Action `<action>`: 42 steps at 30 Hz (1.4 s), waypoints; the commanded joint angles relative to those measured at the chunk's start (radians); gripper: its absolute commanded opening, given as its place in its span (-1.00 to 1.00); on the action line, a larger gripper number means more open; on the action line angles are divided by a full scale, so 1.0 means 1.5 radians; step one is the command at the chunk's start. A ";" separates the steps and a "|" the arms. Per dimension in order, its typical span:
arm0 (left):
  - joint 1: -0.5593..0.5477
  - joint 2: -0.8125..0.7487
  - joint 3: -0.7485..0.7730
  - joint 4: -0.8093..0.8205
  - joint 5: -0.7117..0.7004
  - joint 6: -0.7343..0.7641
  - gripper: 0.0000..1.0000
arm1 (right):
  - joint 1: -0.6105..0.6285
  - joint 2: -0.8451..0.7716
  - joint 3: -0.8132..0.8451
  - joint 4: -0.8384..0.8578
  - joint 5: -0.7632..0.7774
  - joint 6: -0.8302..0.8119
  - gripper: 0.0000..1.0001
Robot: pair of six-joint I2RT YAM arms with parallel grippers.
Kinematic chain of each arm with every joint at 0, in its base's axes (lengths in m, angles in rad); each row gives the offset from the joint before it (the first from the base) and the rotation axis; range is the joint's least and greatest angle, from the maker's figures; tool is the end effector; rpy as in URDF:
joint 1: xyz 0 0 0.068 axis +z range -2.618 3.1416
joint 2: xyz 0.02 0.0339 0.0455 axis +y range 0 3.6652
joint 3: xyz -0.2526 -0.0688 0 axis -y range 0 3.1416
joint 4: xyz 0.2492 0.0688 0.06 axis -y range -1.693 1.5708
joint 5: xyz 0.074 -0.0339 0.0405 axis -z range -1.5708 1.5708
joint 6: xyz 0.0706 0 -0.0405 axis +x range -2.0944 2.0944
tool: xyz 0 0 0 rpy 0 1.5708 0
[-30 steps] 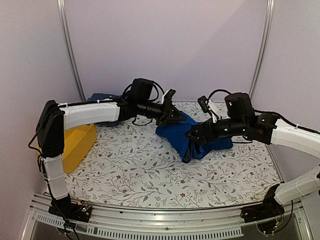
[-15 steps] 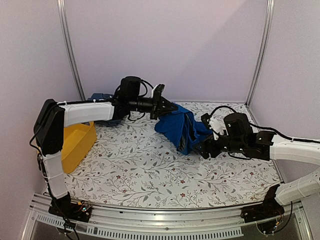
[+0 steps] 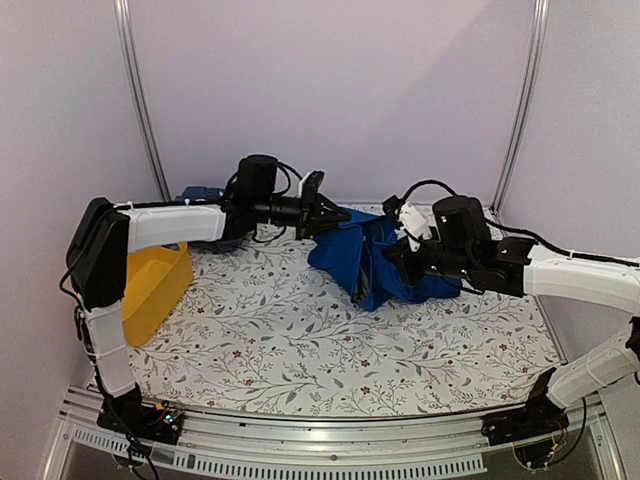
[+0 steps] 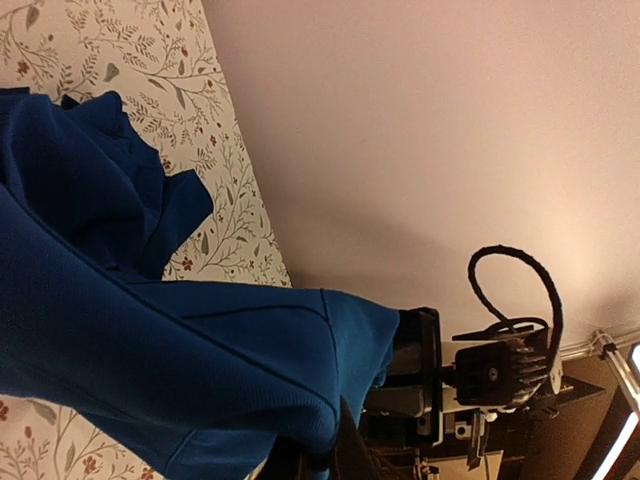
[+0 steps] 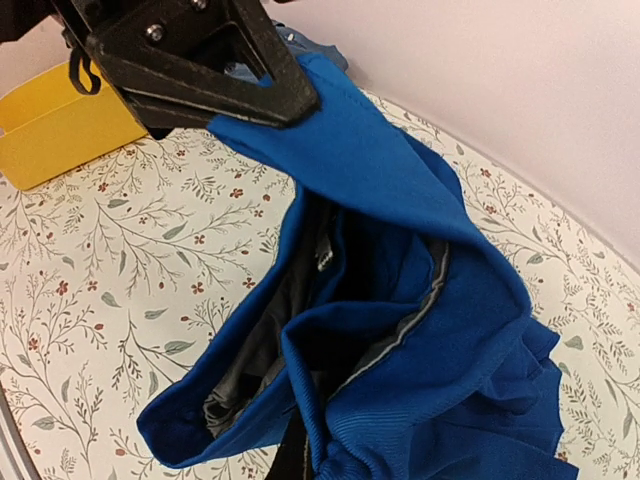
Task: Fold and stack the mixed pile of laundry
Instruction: Adjust the crumpled skirt at the center of the board.
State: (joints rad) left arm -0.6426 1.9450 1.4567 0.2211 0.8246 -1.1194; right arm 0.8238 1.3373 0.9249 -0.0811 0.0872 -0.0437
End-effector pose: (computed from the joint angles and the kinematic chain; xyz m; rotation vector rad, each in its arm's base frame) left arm 0.3517 -0.3280 0.2525 0.1889 2.2515 -1.8580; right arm 0.2362 0.2460 0.2460 -0.8268 1.9145 0.3896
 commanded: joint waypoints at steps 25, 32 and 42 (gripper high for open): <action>-0.163 -0.464 -0.680 0.148 -0.544 0.356 0.99 | -0.115 0.324 0.570 -0.244 0.011 0.147 -1.00; -0.216 -0.258 -0.578 0.254 -0.571 0.463 0.91 | -0.123 0.351 0.569 -0.233 0.002 0.157 -1.00; -0.246 -0.123 -0.488 0.348 -0.505 0.517 0.85 | -0.141 0.357 0.567 -0.235 -0.001 0.167 -1.00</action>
State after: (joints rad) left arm -0.9779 1.7065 0.6659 0.6643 0.0376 -0.4049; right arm 0.6312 1.8603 1.7432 -0.4637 0.0917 0.1894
